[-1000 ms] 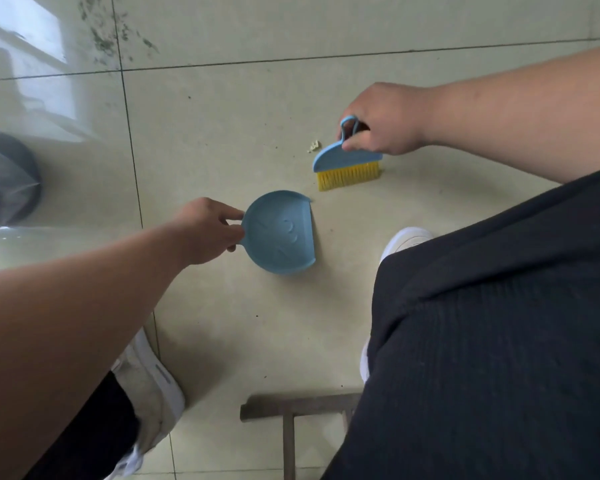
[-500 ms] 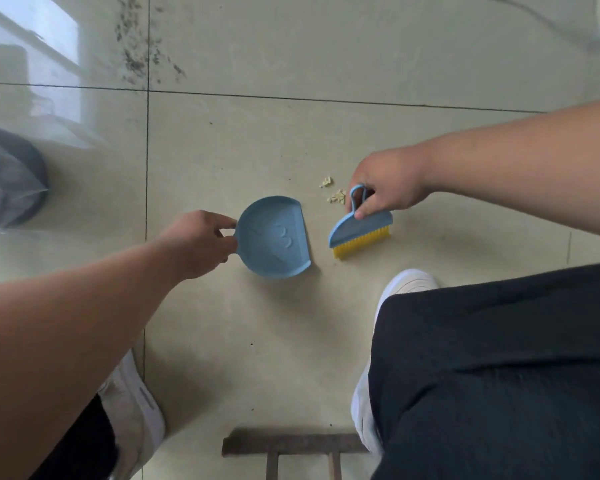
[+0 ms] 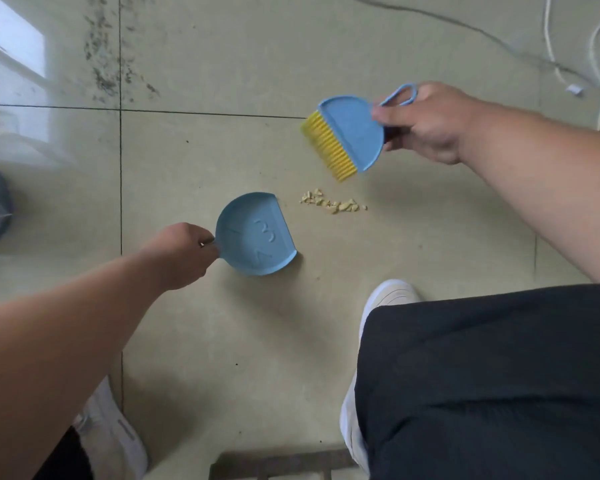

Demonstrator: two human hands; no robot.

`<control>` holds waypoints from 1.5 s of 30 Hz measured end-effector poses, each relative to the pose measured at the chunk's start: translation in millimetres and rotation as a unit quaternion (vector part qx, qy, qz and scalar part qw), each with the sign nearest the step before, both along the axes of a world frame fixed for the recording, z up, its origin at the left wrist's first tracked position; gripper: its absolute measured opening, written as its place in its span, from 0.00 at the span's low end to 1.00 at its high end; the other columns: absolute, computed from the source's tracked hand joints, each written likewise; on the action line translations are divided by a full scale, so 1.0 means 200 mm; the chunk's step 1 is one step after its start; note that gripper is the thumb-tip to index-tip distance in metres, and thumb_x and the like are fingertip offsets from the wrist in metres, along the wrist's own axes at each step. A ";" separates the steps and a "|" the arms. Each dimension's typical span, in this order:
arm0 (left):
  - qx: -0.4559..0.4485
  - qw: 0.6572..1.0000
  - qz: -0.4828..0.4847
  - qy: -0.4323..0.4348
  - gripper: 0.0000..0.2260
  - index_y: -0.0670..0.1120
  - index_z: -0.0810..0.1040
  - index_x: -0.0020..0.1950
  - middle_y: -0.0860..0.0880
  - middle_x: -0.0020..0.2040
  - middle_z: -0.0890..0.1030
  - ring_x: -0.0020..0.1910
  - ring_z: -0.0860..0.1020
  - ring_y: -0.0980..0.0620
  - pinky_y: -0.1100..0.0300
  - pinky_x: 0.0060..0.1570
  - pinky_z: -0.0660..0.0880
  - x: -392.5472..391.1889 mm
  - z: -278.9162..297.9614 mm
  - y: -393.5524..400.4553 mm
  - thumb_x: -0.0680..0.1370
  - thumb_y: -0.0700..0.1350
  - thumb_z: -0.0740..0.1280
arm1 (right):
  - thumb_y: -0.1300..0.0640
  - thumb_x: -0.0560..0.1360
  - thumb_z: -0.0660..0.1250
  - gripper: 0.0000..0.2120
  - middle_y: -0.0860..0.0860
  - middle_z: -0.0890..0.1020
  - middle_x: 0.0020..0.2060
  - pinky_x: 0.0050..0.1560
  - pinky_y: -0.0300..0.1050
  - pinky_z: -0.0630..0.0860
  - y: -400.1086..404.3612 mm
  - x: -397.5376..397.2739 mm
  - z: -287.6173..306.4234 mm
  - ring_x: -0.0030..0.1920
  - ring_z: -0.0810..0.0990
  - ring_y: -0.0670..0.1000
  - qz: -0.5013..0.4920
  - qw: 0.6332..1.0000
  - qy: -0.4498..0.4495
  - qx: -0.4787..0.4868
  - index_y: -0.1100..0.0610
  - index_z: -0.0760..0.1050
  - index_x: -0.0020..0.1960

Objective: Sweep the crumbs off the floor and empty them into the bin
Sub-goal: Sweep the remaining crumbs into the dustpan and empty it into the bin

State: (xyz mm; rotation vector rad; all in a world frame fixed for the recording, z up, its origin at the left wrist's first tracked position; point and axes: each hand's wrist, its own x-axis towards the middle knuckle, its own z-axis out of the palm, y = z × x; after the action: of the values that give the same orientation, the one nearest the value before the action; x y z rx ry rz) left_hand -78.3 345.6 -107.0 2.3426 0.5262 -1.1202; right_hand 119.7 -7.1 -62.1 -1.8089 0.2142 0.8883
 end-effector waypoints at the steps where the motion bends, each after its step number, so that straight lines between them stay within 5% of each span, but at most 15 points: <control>1: 0.006 1.000 -0.001 0.000 0.18 0.36 0.80 0.40 0.48 0.30 0.79 0.30 0.73 0.45 0.58 0.33 0.69 0.01 0.00 0.01 0.81 0.50 0.68 | 0.60 0.79 0.70 0.04 0.51 0.85 0.39 0.40 0.43 0.81 -0.07 0.04 0.02 0.39 0.85 0.48 -0.069 0.997 -0.026 -0.011 0.53 0.79 0.46; 3: 0.018 1.000 -0.010 0.000 0.18 0.35 0.77 0.41 0.45 0.33 0.77 0.32 0.71 0.45 0.56 0.34 0.69 0.04 0.01 0.02 0.81 0.50 0.68 | 0.54 0.76 0.72 0.04 0.53 0.85 0.39 0.44 0.50 0.83 -0.19 0.09 0.04 0.39 0.86 0.51 -0.107 0.978 -0.122 -0.134 0.54 0.80 0.43; 6: 0.027 0.999 -0.026 0.006 0.17 0.37 0.74 0.37 0.45 0.32 0.75 0.32 0.69 0.45 0.57 0.34 0.68 0.09 0.01 0.04 0.81 0.48 0.68 | 0.47 0.73 0.66 0.15 0.58 0.85 0.42 0.49 0.52 0.81 -0.32 0.06 0.03 0.45 0.84 0.57 0.001 0.899 -0.226 -0.376 0.58 0.82 0.47; 8: 0.032 0.999 -0.033 0.009 0.17 0.42 0.73 0.33 0.46 0.31 0.74 0.31 0.68 0.45 0.57 0.34 0.68 0.11 0.01 0.04 0.80 0.48 0.68 | 0.50 0.75 0.64 0.14 0.60 0.85 0.43 0.49 0.51 0.77 -0.32 -0.01 0.00 0.46 0.83 0.60 0.078 0.866 -0.264 -0.417 0.60 0.81 0.49; 12: 0.037 0.998 -0.037 0.016 0.18 0.38 0.75 0.35 0.45 0.30 0.75 0.31 0.69 0.44 0.58 0.34 0.69 0.12 0.00 0.05 0.80 0.48 0.69 | 0.54 0.79 0.62 0.12 0.60 0.81 0.42 0.43 0.53 0.73 -0.17 -0.20 -0.11 0.44 0.78 0.63 0.197 0.864 -0.277 -0.371 0.61 0.80 0.48; 17: 0.029 0.999 -0.038 0.013 0.19 0.43 0.71 0.31 0.46 0.29 0.72 0.31 0.67 0.44 0.56 0.35 0.68 0.11 -0.02 0.05 0.80 0.47 0.69 | 0.53 0.80 0.64 0.12 0.56 0.83 0.48 0.51 0.51 0.76 0.02 -0.41 -0.14 0.48 0.80 0.58 0.272 0.885 -0.290 -0.241 0.57 0.82 0.57; 22: 0.025 0.999 -0.034 0.012 0.19 0.45 0.71 0.31 0.46 0.29 0.72 0.31 0.67 0.45 0.57 0.34 0.67 0.10 -0.02 0.04 0.80 0.48 0.69 | 0.56 0.80 0.66 0.10 0.58 0.86 0.49 0.52 0.49 0.75 -0.03 -0.28 -0.10 0.51 0.82 0.59 0.169 0.901 -0.322 -0.236 0.61 0.83 0.54; 25: 0.027 0.999 -0.042 0.008 0.20 0.46 0.69 0.31 0.46 0.30 0.70 0.32 0.65 0.45 0.57 0.33 0.64 0.11 -0.02 0.04 0.80 0.49 0.68 | 0.55 0.80 0.63 0.13 0.59 0.85 0.52 0.55 0.48 0.73 -0.18 -0.14 -0.09 0.54 0.81 0.60 0.103 0.873 -0.344 -0.329 0.61 0.82 0.55; 29: 0.029 0.999 -0.035 0.006 0.21 0.46 0.68 0.31 0.47 0.30 0.69 0.32 0.64 0.45 0.57 0.33 0.63 0.10 -0.03 0.04 0.81 0.50 0.69 | 0.54 0.80 0.61 0.12 0.60 0.80 0.46 0.48 0.52 0.72 -0.24 -0.15 -0.14 0.49 0.78 0.63 0.188 0.847 -0.325 -0.376 0.59 0.79 0.49; 34: 0.027 0.999 -0.034 0.003 0.21 0.46 0.67 0.31 0.47 0.30 0.68 0.32 0.63 0.45 0.57 0.33 0.63 0.09 -0.04 0.05 0.80 0.49 0.69 | 0.56 0.80 0.65 0.13 0.59 0.81 0.47 0.48 0.52 0.75 0.02 -0.38 -0.20 0.49 0.79 0.62 0.312 0.838 -0.358 -0.268 0.57 0.82 0.61; 37: 0.023 0.999 -0.035 0.005 0.21 0.46 0.66 0.31 0.47 0.31 0.67 0.33 0.63 0.45 0.56 0.34 0.63 0.08 -0.04 0.05 0.80 0.49 0.68 | 0.61 0.77 0.65 0.13 0.55 0.82 0.48 0.47 0.51 0.78 0.14 -0.52 -0.22 0.49 0.79 0.60 0.431 0.801 -0.366 -0.197 0.56 0.83 0.59; 39: 0.020 0.999 -0.034 0.006 0.20 0.46 0.66 0.31 0.47 0.31 0.66 0.34 0.63 0.45 0.56 0.34 0.63 0.08 -0.04 0.05 0.80 0.49 0.68 | 0.61 0.73 0.56 0.19 0.53 0.82 0.46 0.42 0.51 0.80 0.16 -0.56 -0.22 0.47 0.79 0.59 0.488 0.768 -0.379 -0.169 0.56 0.83 0.56; 41: 0.021 0.999 -0.038 0.006 0.20 0.45 0.67 0.31 0.46 0.32 0.67 0.34 0.63 0.45 0.56 0.34 0.63 0.08 -0.04 0.05 0.81 0.49 0.68 | 0.59 0.72 0.55 0.20 0.53 0.81 0.44 0.40 0.50 0.80 0.18 -0.53 -0.19 0.45 0.79 0.59 0.502 0.752 -0.396 -0.160 0.57 0.83 0.54; 45: 0.019 0.999 -0.042 0.009 0.19 0.44 0.70 0.33 0.46 0.32 0.68 0.34 0.64 0.45 0.56 0.34 0.64 0.08 -0.04 0.05 0.81 0.49 0.68 | 0.56 0.76 0.62 0.15 0.53 0.82 0.48 0.47 0.55 0.80 0.25 -0.39 -0.13 0.49 0.78 0.60 0.439 0.782 -0.402 -0.185 0.54 0.82 0.59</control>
State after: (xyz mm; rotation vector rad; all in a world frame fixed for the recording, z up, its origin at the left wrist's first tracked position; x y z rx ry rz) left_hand -63.0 356.3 -114.8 2.4089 0.4627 -1.1792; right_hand 41.0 43.5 -89.0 -2.5318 -1.1693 0.5813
